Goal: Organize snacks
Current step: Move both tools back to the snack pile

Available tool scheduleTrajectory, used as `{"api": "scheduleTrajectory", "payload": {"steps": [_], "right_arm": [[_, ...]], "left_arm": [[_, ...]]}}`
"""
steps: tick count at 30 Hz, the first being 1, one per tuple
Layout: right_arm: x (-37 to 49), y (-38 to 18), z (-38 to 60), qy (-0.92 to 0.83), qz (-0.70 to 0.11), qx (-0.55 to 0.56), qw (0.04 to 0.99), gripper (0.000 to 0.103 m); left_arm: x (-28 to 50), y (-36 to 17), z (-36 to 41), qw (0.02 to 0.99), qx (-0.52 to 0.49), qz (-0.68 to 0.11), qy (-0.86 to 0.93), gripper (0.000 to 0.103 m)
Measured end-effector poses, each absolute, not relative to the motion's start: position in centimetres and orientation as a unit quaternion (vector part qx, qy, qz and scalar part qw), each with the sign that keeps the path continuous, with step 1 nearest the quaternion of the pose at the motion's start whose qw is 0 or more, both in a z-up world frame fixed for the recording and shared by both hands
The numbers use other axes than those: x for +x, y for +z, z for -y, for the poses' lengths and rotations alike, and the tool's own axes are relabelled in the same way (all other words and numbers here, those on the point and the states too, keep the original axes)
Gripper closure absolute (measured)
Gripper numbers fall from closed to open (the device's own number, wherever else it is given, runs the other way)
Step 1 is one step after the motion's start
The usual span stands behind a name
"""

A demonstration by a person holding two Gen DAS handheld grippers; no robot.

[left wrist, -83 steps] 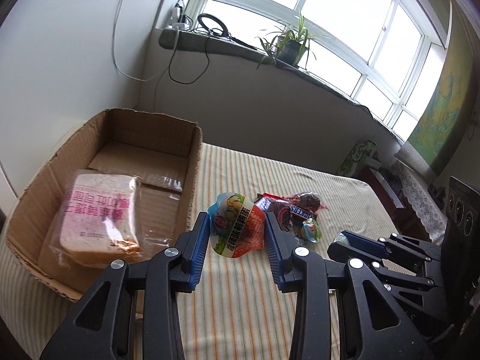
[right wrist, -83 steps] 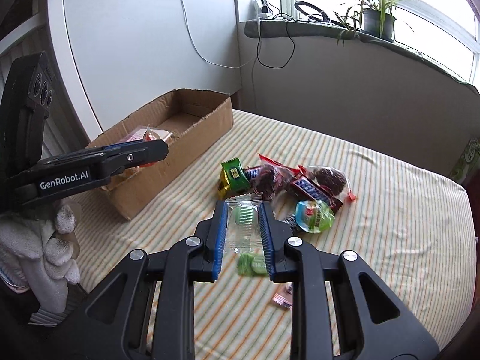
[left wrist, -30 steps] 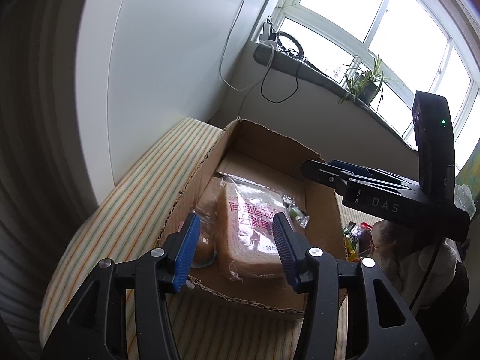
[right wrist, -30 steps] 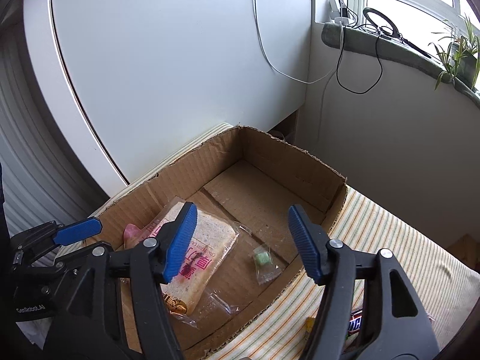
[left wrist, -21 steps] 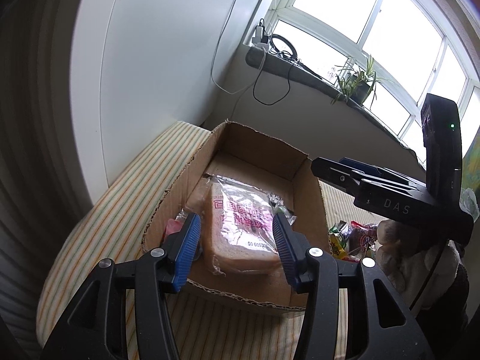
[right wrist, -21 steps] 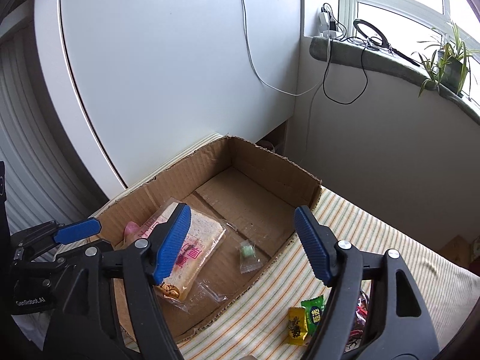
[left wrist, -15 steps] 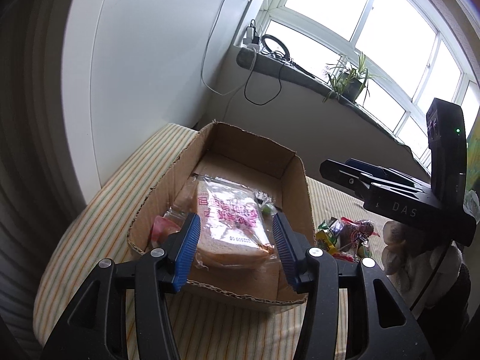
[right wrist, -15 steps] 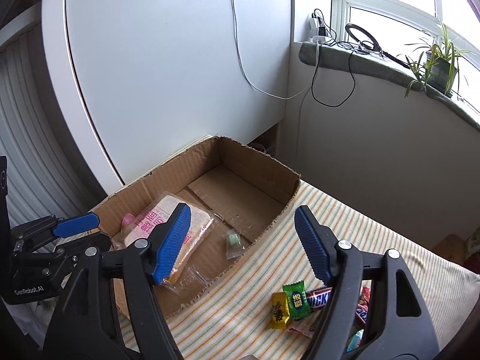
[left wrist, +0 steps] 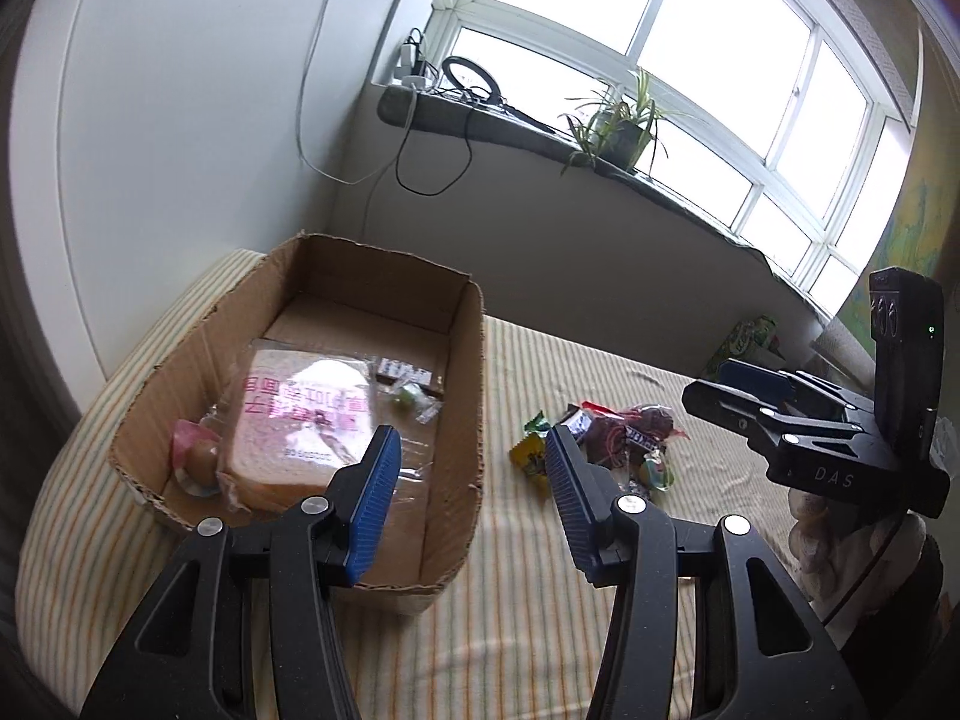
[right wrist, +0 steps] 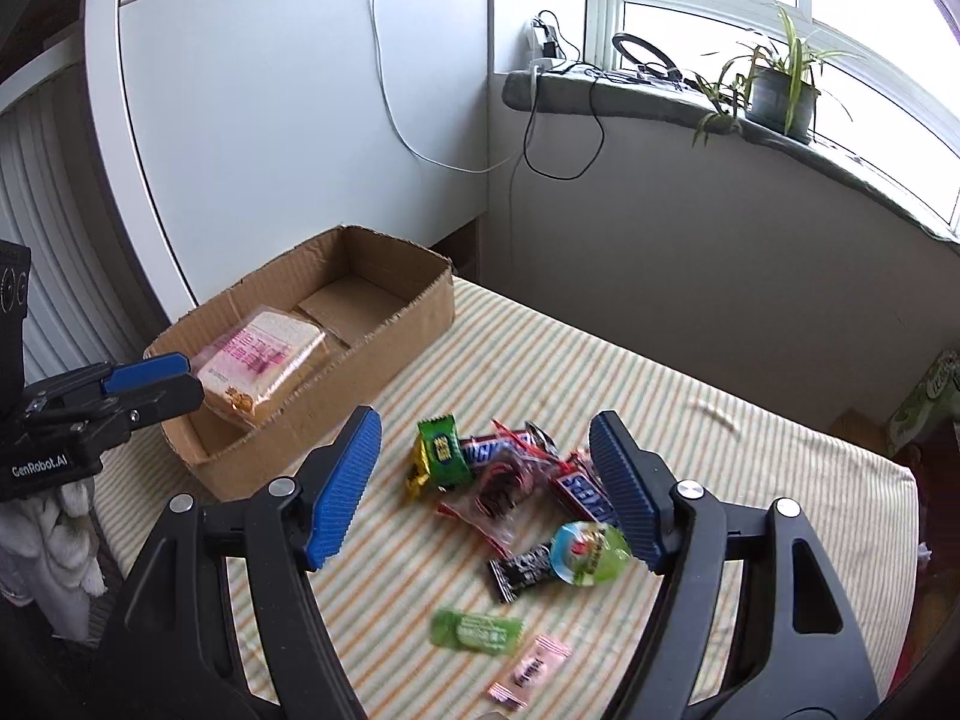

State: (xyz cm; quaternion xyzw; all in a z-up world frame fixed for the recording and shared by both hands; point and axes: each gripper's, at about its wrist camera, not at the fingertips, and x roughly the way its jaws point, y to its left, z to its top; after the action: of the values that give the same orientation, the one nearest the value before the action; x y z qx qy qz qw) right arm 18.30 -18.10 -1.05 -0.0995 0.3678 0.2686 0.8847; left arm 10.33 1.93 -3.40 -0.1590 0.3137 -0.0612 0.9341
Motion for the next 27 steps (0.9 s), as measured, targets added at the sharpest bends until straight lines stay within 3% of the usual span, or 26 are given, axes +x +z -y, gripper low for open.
{"api": "scheduleTrajectory", "payload": {"steps": [15, 19, 27], "right_arm": [[13.3, -7.8, 24.8, 0.242, -0.443, -0.069, 0.86, 0.029], [12.8, -9.1, 24.5, 0.241, -0.456, -0.072, 0.854, 0.048], [13.5, -10.3, 24.0, 0.238, -0.469, -0.064, 0.848, 0.057]], "left_arm": [[11.8, -5.6, 6.1, 0.913, -0.109, -0.363, -0.151, 0.054], [12.4, -6.7, 7.9, 0.899, -0.075, -0.392, -0.179, 0.065], [12.6, -8.2, 11.5, 0.875, 0.018, -0.427, -0.225, 0.078]]}}
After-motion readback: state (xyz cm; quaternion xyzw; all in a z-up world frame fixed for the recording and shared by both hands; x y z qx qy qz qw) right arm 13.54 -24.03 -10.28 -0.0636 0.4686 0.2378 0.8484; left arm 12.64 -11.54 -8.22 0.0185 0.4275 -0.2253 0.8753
